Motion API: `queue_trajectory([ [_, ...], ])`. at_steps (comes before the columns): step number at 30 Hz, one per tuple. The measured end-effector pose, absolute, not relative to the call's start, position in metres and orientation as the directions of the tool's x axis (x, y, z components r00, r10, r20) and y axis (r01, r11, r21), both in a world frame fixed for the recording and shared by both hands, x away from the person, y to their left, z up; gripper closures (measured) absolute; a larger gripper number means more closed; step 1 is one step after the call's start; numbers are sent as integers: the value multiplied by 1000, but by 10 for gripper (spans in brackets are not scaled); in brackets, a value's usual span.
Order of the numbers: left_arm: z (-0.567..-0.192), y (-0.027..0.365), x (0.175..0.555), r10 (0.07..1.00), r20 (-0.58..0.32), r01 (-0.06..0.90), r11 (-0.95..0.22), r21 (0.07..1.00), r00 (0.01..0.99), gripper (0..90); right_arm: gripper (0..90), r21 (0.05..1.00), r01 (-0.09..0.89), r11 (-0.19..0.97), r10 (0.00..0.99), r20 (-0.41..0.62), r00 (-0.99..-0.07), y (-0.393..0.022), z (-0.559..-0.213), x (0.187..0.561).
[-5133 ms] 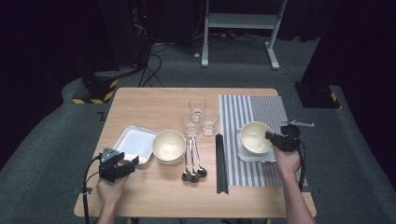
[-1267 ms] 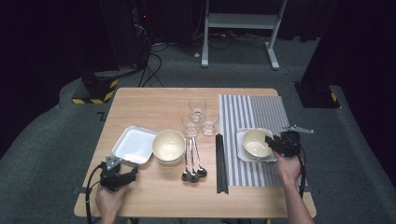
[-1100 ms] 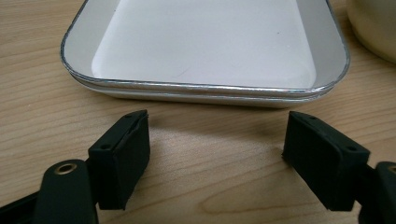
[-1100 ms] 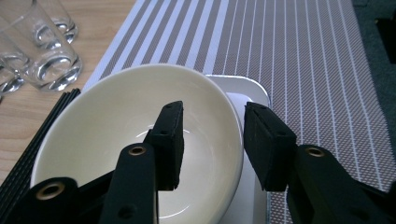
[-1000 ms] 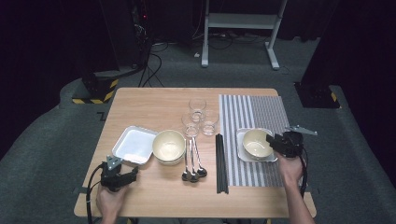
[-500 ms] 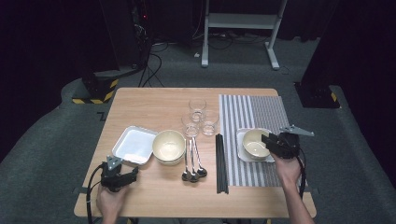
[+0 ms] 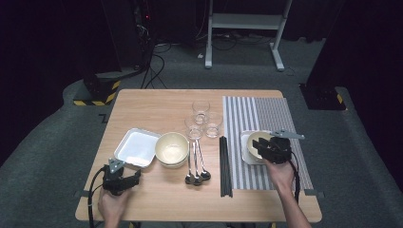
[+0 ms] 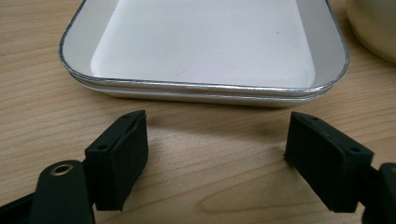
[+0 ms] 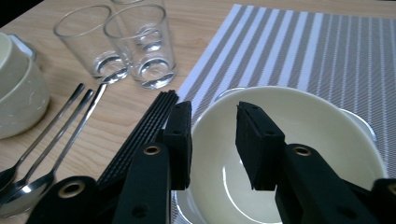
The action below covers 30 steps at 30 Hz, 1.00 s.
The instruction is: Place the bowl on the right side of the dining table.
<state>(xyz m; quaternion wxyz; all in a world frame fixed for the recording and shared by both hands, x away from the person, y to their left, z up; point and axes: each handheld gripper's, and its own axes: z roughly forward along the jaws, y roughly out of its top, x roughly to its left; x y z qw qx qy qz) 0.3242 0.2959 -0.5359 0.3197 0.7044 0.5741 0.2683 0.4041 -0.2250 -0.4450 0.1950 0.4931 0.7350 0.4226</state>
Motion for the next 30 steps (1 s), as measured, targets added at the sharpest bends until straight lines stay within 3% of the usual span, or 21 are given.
queue_trajectory([
  [9, -536, 296, 324, 980, 11, 637, -137, 758, 197, 215, 657, 807, 563, 180, 880, 123, -458, -207, -453, 405],
  [18, -536, 296, 324, 980, 11, 637, -136, 758, 197, 215, 531, 806, 558, 196, 841, 155, -519, -193, -458, 406],
  [30, -536, 296, 324, 981, 10, 637, -134, 759, 194, 219, 611, 809, 548, 214, 816, 160, -555, -175, -465, 405],
])
